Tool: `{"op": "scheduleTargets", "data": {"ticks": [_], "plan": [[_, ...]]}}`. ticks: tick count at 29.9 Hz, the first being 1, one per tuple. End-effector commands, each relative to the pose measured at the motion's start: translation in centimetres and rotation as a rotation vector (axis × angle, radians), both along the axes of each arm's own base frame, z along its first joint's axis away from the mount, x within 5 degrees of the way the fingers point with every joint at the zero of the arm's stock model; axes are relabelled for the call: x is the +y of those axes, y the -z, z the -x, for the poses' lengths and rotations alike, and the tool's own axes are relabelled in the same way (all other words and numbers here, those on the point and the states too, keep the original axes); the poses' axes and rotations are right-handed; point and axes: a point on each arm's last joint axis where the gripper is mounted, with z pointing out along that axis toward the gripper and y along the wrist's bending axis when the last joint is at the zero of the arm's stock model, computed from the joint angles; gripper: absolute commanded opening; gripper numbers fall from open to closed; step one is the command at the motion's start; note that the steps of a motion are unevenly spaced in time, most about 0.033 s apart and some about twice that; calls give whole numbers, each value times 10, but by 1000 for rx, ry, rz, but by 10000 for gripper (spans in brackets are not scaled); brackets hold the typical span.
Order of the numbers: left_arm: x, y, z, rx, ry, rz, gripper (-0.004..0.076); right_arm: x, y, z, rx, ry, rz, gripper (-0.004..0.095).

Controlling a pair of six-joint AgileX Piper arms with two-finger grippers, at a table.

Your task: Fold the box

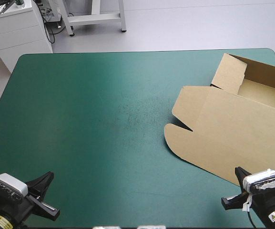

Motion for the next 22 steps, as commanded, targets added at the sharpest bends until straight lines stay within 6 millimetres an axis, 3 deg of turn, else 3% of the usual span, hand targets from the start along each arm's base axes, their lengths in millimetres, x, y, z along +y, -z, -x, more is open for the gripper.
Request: {"op": "scheduleTargets", "data": {"ticks": [1, 12, 22], "plan": [[-2, -13, -1, -68, 13, 40, -32, 0, -13, -1, -92, -7, -3, -23], [-1, -10, 0, -41, 12, 29, -32, 1, -15, 37, -279, -2, -21, -23], [-2, -9, -1, -41, 13, 31, -32, 1, -15, 36, -251, 23, -97, -23]]}}
